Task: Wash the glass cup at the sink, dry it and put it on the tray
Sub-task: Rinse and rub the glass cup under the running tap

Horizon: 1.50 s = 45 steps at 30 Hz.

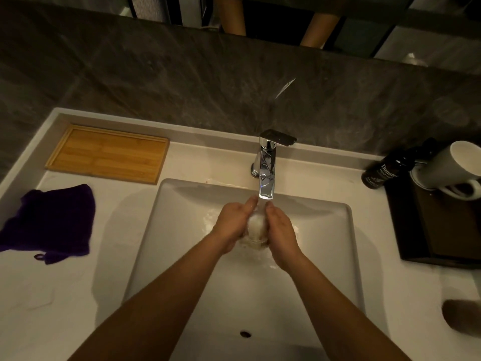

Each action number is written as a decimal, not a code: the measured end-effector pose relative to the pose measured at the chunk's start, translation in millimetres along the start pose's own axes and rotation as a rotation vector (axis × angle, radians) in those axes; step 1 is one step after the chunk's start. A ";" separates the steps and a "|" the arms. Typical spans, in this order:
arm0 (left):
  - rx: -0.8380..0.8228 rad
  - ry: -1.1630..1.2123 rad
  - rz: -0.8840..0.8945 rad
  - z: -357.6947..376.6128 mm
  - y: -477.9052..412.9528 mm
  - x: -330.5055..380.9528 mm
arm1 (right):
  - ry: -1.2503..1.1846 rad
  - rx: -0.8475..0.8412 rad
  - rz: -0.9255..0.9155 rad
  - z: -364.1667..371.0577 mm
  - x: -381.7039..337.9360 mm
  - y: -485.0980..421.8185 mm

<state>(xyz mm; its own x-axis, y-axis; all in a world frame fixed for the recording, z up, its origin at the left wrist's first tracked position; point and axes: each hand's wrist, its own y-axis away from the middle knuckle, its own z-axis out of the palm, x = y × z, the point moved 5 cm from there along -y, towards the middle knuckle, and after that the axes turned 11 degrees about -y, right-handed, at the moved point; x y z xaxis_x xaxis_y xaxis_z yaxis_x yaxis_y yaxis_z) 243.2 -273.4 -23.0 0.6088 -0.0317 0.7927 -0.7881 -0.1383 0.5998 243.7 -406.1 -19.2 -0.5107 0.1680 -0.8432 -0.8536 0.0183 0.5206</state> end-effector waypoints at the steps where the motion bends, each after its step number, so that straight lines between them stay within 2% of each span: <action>1: 0.048 0.062 0.006 3.1 3.6 -2.9 | -0.062 0.035 0.021 1.3 2.4 2.2; 3: 0.039 0.242 -0.024 13.7 7.1 -13.5 | -0.146 0.078 0.054 1.8 6.5 3.9; 4: -0.008 0.255 -0.046 15.1 7.7 -15.9 | -0.122 0.070 0.056 0.7 5.3 3.0; 7: -0.173 0.061 -0.053 5.3 0.8 -15.3 | 0.072 -0.024 0.036 -2.8 -3.8 -4.1; 9: -0.138 0.058 -0.007 3.5 1.3 -13.1 | 0.091 -0.048 0.021 -0.2 -6.2 -3.7; 12: -0.027 0.249 0.051 12.0 10.1 -15.7 | -0.057 0.051 0.043 0.4 0.3 0.7; 14: -0.065 0.266 0.027 15.2 10.3 -17.5 | -0.086 0.061 0.056 -1.6 3.7 0.6; 17: -0.191 0.055 -0.032 7.9 3.5 -16.3 | 0.054 -0.012 0.020 -3.2 -2.0 -4.6; 20: -0.124 0.149 0.034 8.5 4.7 -14.5 | -0.012 0.025 0.037 -1.0 0.6 -1.3; 23: -0.073 0.272 -0.013 12.8 6.7 -20.0 | -0.089 0.061 0.044 -1.6 6.8 0.3; 27: -0.182 0.083 -0.042 5.0 0.2 -18.2 | 0.060 -0.027 0.008 -2.3 -1.5 -5.0; 30: -0.101 0.249 0.018 9.3 4.7 -18.7 | -0.076 0.041 0.048 -0.5 4.5 2.1; 32: -0.086 0.313 -0.009 13.8 8.2 -20.8 | -0.138 0.050 0.073 0.6 8.4 4.1; 35: -0.137 0.157 -0.035 6.0 0.8 -17.6 | 0.027 -0.025 0.013 -2.0 -2.1 -4.0; 37: -0.142 0.144 0.014 4.2 1.2 -13.3 | 0.070 -0.034 -0.002 -1.9 -4.1 -4.2; 39: -0.075 0.228 0.042 8.3 6.8 -13.1 | -0.031 0.033 0.011 -1.3 0.0 -0.7; 41: -0.058 0.336 -0.006 15.0 9.1 -17.2 | -0.116 0.072 0.027 -1.8 3.8 1.9; 45: -0.175 0.123 -0.024 6.0 2.1 -12.2 | 0.049 -0.023 0.005 -1.7 -3.1 -4.7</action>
<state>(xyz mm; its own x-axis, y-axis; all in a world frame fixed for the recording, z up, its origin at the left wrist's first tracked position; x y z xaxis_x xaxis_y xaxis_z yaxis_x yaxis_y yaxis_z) 234.6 -279.2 -32.1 0.6203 0.0921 0.7789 -0.7838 0.0364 0.6199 249.1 -408.3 -19.2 -0.5185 0.1197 -0.8467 -0.8531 -0.0054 0.5217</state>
